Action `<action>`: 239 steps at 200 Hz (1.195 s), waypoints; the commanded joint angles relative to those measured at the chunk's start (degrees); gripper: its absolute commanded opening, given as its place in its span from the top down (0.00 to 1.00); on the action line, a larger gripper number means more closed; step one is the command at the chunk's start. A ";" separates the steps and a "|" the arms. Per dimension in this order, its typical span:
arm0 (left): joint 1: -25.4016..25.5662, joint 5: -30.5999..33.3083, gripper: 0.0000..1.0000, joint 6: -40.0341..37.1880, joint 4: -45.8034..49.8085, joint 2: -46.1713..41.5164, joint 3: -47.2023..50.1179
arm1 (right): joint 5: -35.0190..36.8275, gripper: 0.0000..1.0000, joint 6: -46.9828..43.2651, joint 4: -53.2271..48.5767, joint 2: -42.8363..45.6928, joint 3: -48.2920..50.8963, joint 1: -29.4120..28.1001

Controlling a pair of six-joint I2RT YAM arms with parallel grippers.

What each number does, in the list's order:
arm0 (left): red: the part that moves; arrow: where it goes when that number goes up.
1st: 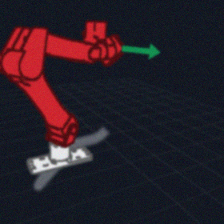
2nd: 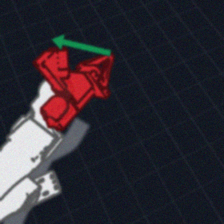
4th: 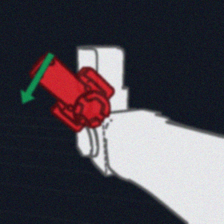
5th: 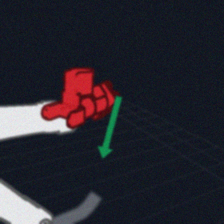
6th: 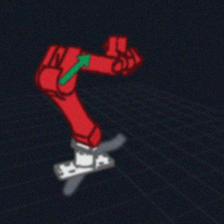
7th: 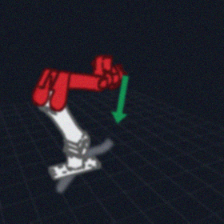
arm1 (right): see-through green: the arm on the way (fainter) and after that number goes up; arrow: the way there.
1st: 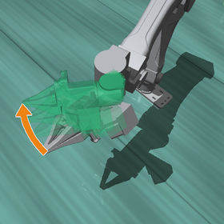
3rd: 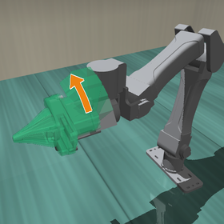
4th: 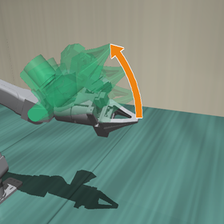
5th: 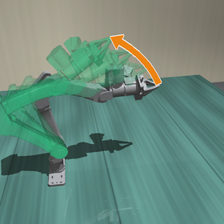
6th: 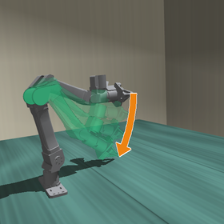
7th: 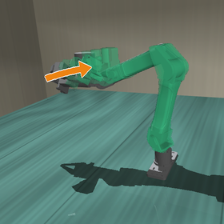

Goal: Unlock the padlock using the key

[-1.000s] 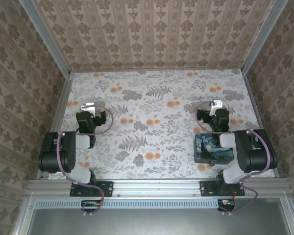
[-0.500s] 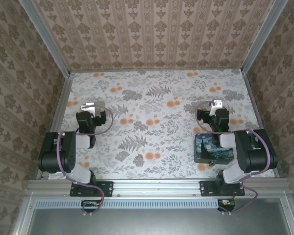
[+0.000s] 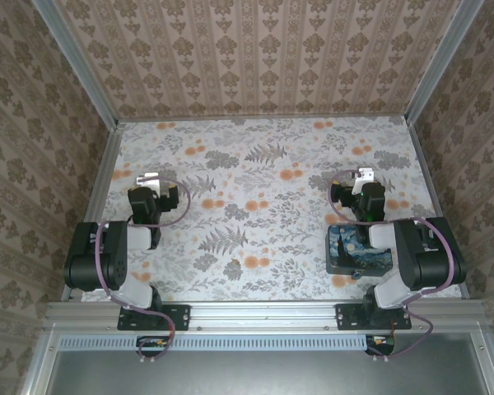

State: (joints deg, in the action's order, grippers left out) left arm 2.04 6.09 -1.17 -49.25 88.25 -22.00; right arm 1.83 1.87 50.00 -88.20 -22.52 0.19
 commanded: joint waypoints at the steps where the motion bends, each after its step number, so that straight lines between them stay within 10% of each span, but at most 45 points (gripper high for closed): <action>1: -0.62 -1.08 0.00 -0.73 -1.03 -0.36 -0.52 | -0.69 0.01 1.04 0.70 0.61 -0.08 0.17; 39: 0.26 3.47 0.00 -0.24 6.34 -7.48 -1.56 | 5.95 0.00 3.56 -13.82 11.31 -3.54 0.25; 116: 3.79 7.40 0.00 13.85 52.68 -19.79 -19.24 | 2.32 0.01 23.21 -57.06 26.38 -14.89 1.47; 178: 22.80 5.86 0.01 19.41 65.13 -17.03 -28.05 | 2.00 0.01 26.70 -83.91 31.99 -19.08 7.59; 239: 41.57 -1.52 0.02 31.96 63.04 -5.35 -34.71 | 1.62 0.01 30.88 -89.12 33.57 -16.46 13.97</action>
State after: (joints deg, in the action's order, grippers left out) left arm 37.28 8.60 22.52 13.02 79.02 -52.71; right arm 4.95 28.73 -34.15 -56.10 -40.29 10.94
